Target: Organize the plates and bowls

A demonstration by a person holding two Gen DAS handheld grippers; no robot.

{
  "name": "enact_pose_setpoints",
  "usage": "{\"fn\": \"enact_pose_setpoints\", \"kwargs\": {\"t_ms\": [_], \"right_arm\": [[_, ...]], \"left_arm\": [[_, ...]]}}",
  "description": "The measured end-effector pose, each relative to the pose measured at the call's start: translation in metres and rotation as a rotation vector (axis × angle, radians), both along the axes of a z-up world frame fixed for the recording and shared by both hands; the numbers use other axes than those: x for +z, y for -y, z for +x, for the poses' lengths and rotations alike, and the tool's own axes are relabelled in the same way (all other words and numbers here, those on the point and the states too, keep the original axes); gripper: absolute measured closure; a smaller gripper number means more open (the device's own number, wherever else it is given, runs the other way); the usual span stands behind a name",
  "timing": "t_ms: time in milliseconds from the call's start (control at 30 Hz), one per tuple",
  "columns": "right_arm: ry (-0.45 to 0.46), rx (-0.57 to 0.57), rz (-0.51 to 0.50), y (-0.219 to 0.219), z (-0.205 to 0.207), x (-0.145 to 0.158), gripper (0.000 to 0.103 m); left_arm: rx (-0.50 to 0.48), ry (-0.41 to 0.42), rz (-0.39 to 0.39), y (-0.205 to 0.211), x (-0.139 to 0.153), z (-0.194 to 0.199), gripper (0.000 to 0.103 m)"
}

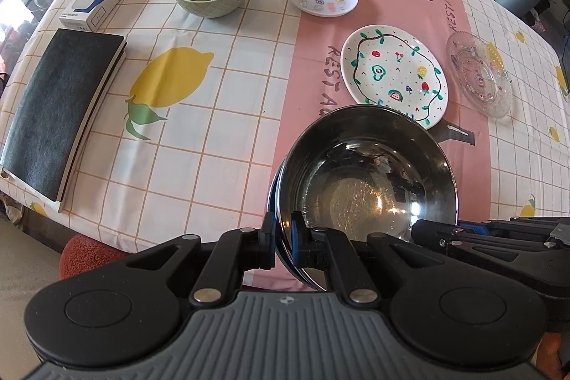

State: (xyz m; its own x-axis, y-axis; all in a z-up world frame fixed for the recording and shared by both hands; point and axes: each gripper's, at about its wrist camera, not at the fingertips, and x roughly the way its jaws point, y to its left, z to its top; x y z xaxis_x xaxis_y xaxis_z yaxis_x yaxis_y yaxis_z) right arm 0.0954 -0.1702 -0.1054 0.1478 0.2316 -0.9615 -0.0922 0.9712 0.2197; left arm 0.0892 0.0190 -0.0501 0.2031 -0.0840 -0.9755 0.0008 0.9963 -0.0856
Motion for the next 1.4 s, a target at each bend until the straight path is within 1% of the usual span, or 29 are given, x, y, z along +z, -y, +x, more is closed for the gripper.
{"fn": "enact_pose_setpoints", "kwargs": {"t_ms": [200, 367, 433, 467, 567, 600, 633, 667, 733, 800, 900, 1033, 1067, 1100, 1133, 1200, 1400], "right_arm": [[-0.006, 0.005, -0.004, -0.002, 0.001, -0.004, 0.092], [0.012, 0.016, -0.022, -0.005, 0.001, -0.005, 0.092], [0.018, 0.024, -0.025, -0.006, 0.001, -0.004, 0.092], [0.018, 0.026, -0.016, -0.005, 0.001, -0.003, 0.088], [0.027, 0.023, 0.002, -0.002, 0.000, 0.002, 0.084], [0.032, 0.024, 0.003, -0.001, 0.001, 0.004, 0.080], [0.037, 0.023, 0.003, -0.001, 0.001, 0.004, 0.073], [0.039, 0.021, 0.005, 0.000, 0.001, 0.005, 0.071], [0.034, 0.017, 0.014, 0.001, 0.000, 0.002, 0.071], [0.016, 0.004, 0.039, 0.004, 0.000, -0.004, 0.071], [-0.016, -0.018, 0.060, 0.007, 0.000, -0.016, 0.071], [-0.045, -0.038, 0.088, 0.011, 0.001, -0.029, 0.071], [-0.048, -0.041, 0.095, 0.011, 0.002, -0.031, 0.074], [-0.050, -0.042, 0.103, 0.011, 0.002, -0.032, 0.077], [-0.050, -0.045, 0.109, 0.011, 0.003, -0.033, 0.082], [-0.046, -0.051, 0.097, 0.010, 0.004, -0.034, 0.085], [-0.032, -0.053, 0.082, 0.006, 0.016, -0.032, 0.086]], "left_arm": [[0.002, -0.026, 0.009, -0.001, -0.009, -0.001, 0.094], [-0.004, -0.029, 0.008, 0.000, -0.010, 0.000, 0.094], [-0.008, -0.038, -0.003, -0.001, -0.010, -0.001, 0.089], [-0.013, -0.042, -0.011, -0.001, -0.010, -0.001, 0.087], [-0.016, -0.027, -0.019, -0.002, -0.007, -0.001, 0.083], [-0.020, -0.019, -0.022, -0.003, -0.005, -0.001, 0.077], [-0.025, -0.011, -0.027, -0.003, -0.005, -0.002, 0.072], [-0.030, -0.003, -0.035, -0.003, -0.005, -0.002, 0.071], [-0.026, 0.008, -0.064, -0.006, -0.007, -0.003, 0.068], [-0.008, 0.029, -0.090, -0.010, -0.011, -0.004, 0.068], [-0.008, 0.054, -0.093, -0.014, -0.017, -0.005, 0.068], [-0.013, 0.028, -0.112, -0.016, -0.028, -0.006, 0.068], [-0.016, 0.021, -0.117, -0.016, -0.030, -0.007, 0.068], [-0.018, 0.019, -0.122, -0.016, -0.032, -0.007, 0.075], [-0.018, 0.020, -0.116, -0.016, -0.032, -0.008, 0.080], [-0.023, 0.027, -0.106, -0.016, -0.033, -0.008, 0.080], [0.006, 0.025, -0.102, -0.019, -0.033, 0.008, 0.082]]}}
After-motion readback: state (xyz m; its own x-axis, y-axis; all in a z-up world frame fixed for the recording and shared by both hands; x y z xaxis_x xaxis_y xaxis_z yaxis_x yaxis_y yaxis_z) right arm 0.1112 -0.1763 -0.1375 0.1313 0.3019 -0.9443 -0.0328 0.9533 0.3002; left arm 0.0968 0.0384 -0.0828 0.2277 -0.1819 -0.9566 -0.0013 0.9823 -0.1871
